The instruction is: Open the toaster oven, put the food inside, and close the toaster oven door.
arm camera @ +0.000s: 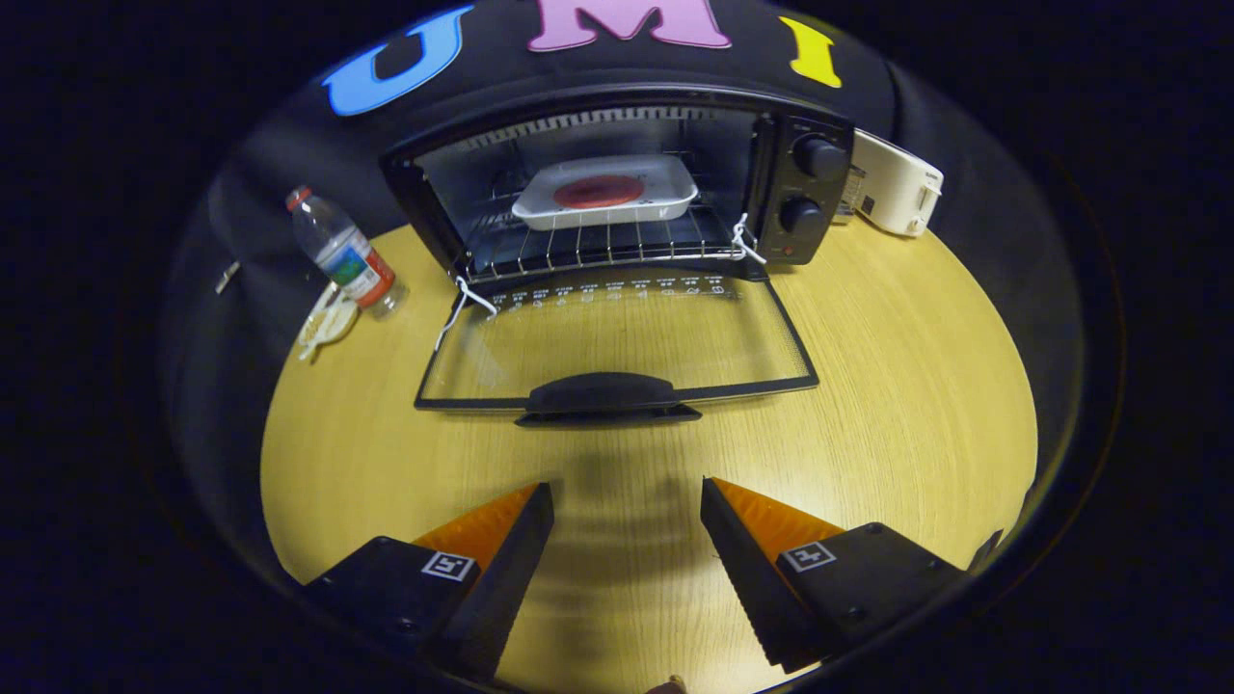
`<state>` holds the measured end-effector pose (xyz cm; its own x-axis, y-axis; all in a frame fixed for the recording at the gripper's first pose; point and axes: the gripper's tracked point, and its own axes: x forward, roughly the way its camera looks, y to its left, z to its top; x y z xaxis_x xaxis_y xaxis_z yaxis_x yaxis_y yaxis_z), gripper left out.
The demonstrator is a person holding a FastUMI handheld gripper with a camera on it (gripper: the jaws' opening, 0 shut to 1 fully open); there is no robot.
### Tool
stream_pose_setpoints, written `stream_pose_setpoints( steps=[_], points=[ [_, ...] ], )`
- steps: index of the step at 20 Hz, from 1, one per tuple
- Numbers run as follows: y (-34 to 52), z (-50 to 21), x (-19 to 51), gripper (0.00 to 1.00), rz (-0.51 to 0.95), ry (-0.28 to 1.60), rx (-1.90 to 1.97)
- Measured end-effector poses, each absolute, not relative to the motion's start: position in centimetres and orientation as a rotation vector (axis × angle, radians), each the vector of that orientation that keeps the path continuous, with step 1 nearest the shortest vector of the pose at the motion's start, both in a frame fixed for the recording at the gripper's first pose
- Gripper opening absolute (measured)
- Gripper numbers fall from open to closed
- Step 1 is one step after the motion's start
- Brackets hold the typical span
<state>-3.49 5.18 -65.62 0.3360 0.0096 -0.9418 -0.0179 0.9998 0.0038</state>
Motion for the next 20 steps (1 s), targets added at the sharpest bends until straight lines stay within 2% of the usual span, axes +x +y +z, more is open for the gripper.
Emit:
stream_pose_setpoints(
  steps=[4,7,13,20],
  points=[
    [5.3,-67.8,-1.5,1.0,-0.005,1.202,-0.098],
    [6.6,-68.7,-0.2,1.0,-0.054,1.198,-0.028],
    [6.5,-68.5,0.2,0.99,-0.033,1.185,-0.034],
    [7.3,-62.2,1.5,0.99,-0.024,1.025,-0.006]
  ],
)
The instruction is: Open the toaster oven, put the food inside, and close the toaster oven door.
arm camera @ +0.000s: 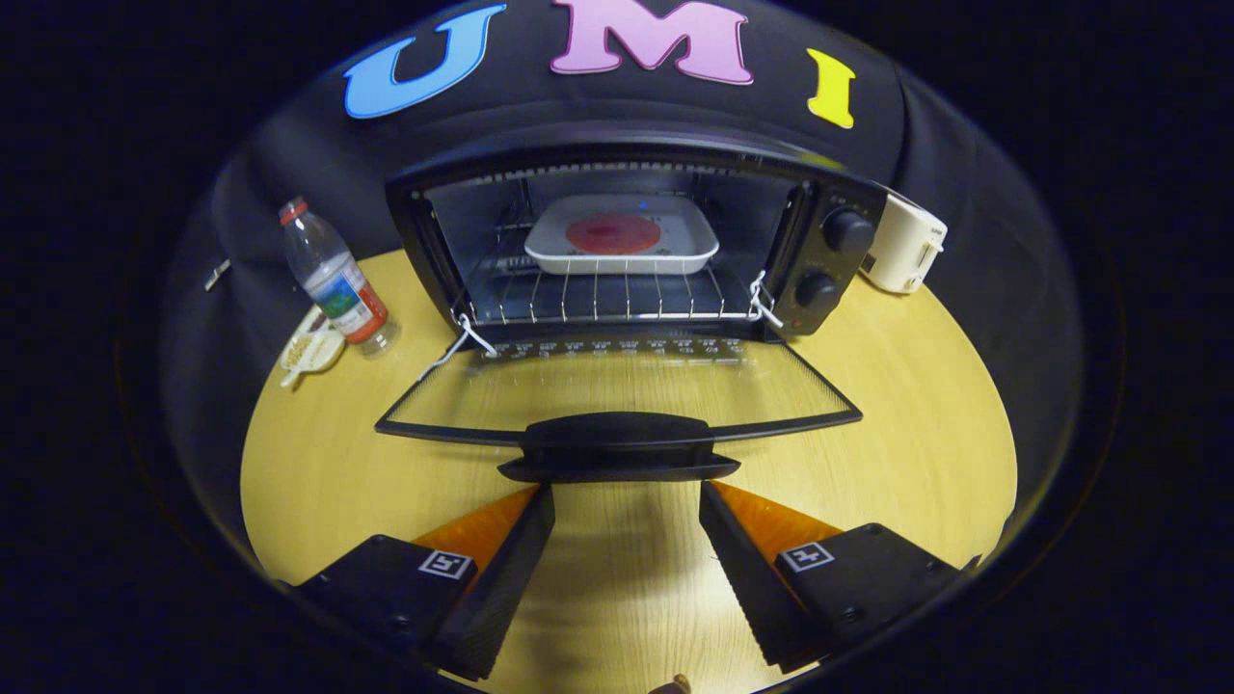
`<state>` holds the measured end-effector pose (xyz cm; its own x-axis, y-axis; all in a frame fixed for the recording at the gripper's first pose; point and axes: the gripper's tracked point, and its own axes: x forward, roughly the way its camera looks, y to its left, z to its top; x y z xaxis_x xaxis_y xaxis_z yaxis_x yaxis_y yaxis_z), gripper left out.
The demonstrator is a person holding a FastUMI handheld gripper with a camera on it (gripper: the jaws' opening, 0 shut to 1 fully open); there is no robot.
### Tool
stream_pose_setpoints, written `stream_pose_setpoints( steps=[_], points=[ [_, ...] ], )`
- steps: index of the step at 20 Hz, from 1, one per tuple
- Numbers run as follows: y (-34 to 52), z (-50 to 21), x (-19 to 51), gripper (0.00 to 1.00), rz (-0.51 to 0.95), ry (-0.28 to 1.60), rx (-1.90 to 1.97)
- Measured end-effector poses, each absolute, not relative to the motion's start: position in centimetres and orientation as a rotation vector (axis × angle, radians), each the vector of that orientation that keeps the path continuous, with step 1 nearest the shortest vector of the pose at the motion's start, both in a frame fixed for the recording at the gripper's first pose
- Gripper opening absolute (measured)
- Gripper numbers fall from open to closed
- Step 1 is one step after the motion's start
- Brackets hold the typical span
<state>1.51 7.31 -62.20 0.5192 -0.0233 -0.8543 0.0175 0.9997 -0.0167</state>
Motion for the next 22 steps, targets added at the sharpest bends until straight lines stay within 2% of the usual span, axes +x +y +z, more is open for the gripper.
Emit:
stream_pose_setpoints(
  steps=[3,6,13,18,22],
  points=[
    [5.8,-57.7,3.5,1.0,-0.049,0.861,-0.001],
    [6.9,-55.2,2.3,1.0,-0.053,0.826,0.022],
    [2.9,-51.9,-0.9,1.0,-0.068,0.785,0.013],
    [-1.2,-43.9,-2.3,1.0,-0.123,0.656,0.0],
    [-3.1,-34.3,-2.5,0.99,-0.122,0.505,-0.024]
  ],
)
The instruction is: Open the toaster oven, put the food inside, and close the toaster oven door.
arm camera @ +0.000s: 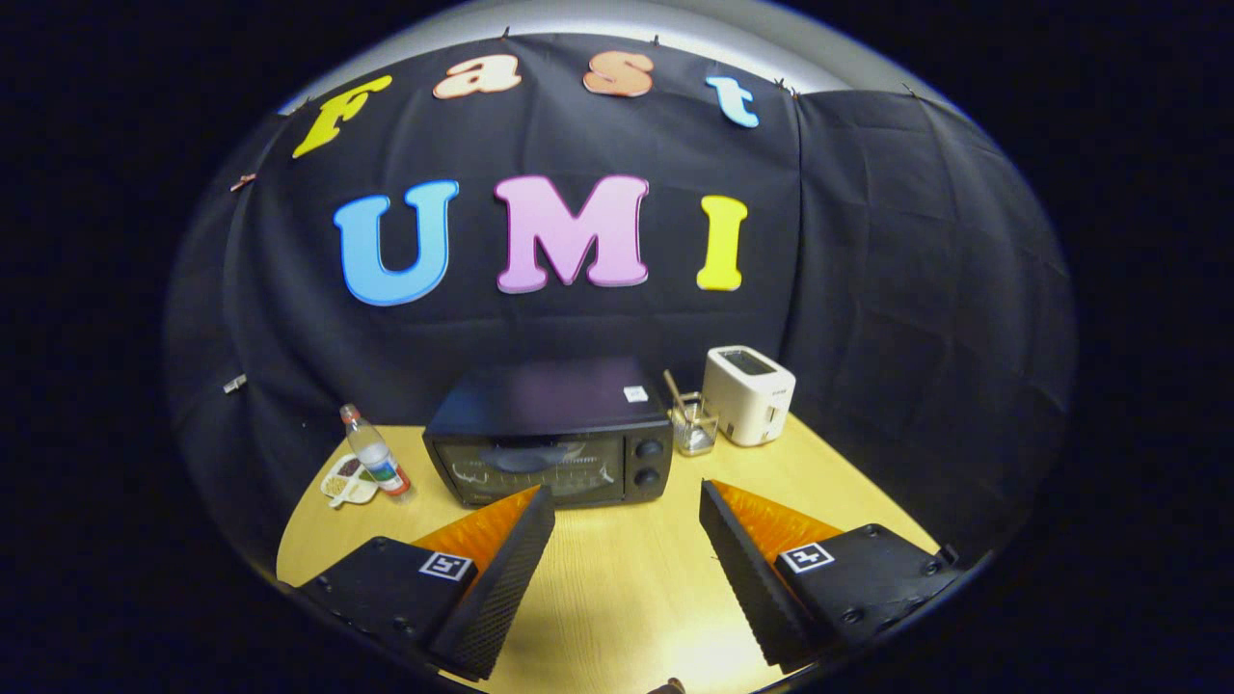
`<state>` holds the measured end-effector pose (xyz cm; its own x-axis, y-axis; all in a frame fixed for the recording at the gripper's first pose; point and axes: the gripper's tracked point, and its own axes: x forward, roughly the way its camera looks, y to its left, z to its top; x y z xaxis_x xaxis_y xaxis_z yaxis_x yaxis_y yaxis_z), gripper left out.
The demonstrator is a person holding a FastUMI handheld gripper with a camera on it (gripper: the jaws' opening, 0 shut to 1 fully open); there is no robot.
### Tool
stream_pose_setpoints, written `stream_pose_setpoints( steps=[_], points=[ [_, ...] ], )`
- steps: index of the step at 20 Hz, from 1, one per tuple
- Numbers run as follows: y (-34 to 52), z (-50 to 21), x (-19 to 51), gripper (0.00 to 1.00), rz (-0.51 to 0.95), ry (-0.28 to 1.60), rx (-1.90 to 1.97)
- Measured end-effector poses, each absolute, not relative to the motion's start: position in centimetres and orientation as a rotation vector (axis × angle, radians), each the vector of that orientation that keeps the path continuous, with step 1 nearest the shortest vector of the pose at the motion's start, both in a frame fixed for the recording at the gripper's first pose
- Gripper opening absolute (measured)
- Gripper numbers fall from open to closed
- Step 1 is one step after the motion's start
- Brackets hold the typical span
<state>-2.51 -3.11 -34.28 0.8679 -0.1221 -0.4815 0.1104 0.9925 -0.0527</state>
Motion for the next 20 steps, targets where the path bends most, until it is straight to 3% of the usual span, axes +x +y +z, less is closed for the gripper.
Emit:
stream_pose_setpoints(
  steps=[10,20],
  points=[
    [-2.7,-5.3,0.0,0.99,0.15,0.15,0.056],
    [-6.3,0.8,-2.5,0.99,0.095,0.077,0.009]
  ],
)
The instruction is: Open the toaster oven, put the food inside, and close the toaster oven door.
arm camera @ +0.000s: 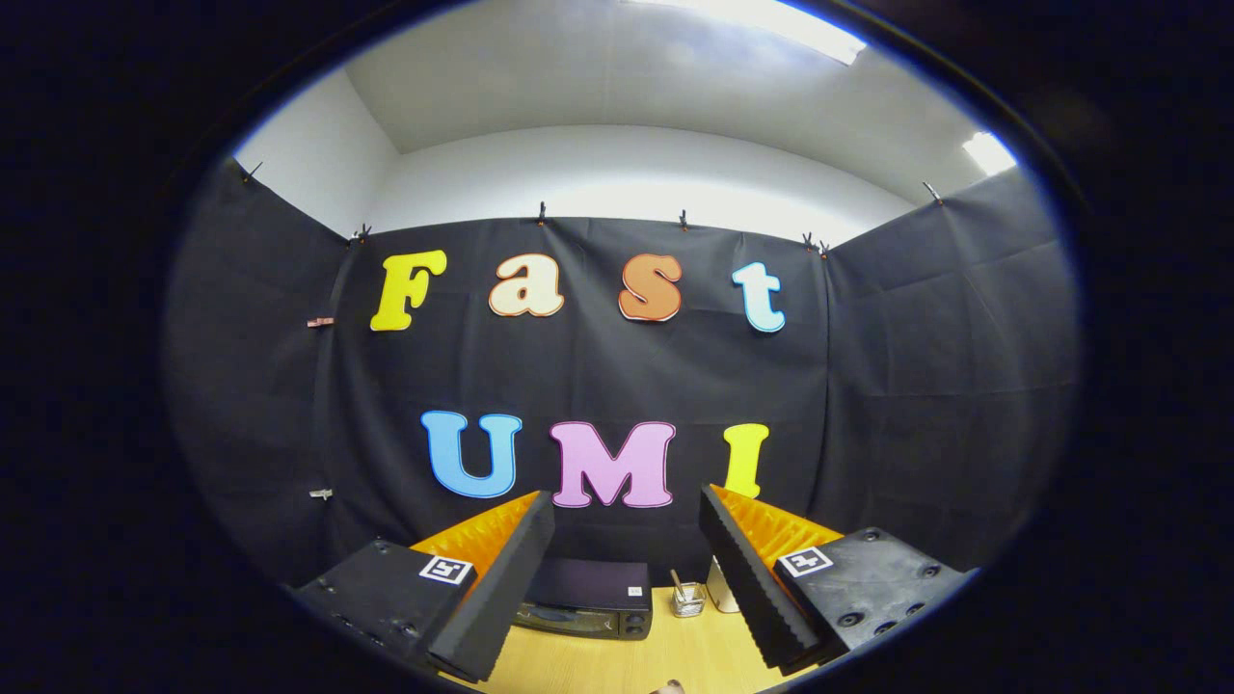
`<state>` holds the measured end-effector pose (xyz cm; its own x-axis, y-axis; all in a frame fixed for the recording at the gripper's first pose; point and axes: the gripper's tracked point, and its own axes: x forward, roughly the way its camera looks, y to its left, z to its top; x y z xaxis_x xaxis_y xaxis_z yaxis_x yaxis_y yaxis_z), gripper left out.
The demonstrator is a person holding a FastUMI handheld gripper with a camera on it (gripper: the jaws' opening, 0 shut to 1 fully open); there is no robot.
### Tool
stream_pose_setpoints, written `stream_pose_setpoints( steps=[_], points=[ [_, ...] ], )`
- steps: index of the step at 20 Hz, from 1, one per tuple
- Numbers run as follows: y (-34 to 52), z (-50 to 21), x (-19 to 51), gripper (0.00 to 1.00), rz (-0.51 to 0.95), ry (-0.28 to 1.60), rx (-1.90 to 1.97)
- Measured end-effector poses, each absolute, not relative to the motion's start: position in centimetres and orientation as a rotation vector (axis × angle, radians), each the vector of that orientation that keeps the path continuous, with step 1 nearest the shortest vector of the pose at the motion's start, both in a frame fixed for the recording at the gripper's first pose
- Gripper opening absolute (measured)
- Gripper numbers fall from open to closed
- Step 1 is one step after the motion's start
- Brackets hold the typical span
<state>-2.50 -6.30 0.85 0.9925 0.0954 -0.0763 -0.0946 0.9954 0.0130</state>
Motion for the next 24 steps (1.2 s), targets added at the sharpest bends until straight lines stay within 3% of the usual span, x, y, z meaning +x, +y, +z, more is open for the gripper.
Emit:
stream_pose_setpoints(
  steps=[9,24],
  points=[
    [-5.2,1.3,-3.9,0.99,0.079,0.032,0.032],
    [-4.1,-2.0,-4.3,0.99,0.129,0.133,0.004]
  ],
)
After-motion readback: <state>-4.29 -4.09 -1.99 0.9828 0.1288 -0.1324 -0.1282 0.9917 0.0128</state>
